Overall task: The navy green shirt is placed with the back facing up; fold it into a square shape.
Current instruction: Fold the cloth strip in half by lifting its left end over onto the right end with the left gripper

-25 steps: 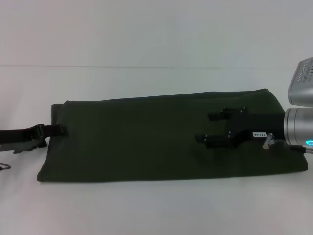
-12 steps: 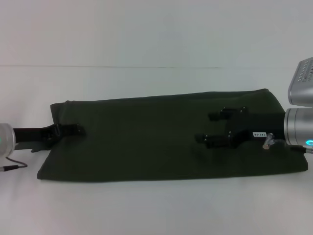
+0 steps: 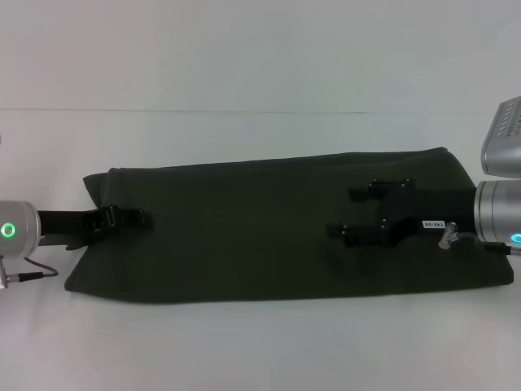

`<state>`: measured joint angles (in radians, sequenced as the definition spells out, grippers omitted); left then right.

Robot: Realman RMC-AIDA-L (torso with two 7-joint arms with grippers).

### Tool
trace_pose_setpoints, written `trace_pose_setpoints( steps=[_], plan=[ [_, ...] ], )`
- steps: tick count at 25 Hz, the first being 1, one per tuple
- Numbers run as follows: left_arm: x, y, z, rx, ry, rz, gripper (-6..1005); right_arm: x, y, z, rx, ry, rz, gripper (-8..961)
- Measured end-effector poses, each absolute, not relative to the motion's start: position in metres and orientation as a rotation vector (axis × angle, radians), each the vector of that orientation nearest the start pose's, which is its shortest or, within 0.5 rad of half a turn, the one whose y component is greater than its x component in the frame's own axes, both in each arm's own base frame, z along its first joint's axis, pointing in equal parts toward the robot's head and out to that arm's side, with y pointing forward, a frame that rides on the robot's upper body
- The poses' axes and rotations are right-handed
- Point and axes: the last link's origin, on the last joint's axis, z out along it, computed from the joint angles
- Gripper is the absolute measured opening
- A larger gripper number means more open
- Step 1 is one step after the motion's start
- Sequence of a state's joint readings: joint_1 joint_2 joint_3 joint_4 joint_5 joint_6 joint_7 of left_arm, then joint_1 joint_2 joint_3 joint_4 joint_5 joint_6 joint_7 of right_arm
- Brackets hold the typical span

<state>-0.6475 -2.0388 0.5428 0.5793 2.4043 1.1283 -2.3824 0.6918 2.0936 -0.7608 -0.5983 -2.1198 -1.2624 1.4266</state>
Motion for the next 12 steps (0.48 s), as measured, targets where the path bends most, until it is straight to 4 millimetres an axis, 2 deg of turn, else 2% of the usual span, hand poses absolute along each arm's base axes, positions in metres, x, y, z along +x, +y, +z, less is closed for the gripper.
trace_pose_setpoints(
  steps=[5,10,12],
  plan=[
    [-0.3196,0.3811,0.0123,-1.944,-1.803,-0.404,715,0.2380,0.3831,-0.0296,-2.712,0.555,0.397,866],
    [-0.3201,0.3815,0.0141,-1.952,-1.790,-0.399,474,0.2377,0.3827,-0.0297,-2.715,0.555,0.401,865],
    [-0.3204,0.3813,0.0141,-1.953,-1.788,-0.396,330,0.2377,0.3826,-0.0297,-2.715,0.555,0.401,865]
  ],
)
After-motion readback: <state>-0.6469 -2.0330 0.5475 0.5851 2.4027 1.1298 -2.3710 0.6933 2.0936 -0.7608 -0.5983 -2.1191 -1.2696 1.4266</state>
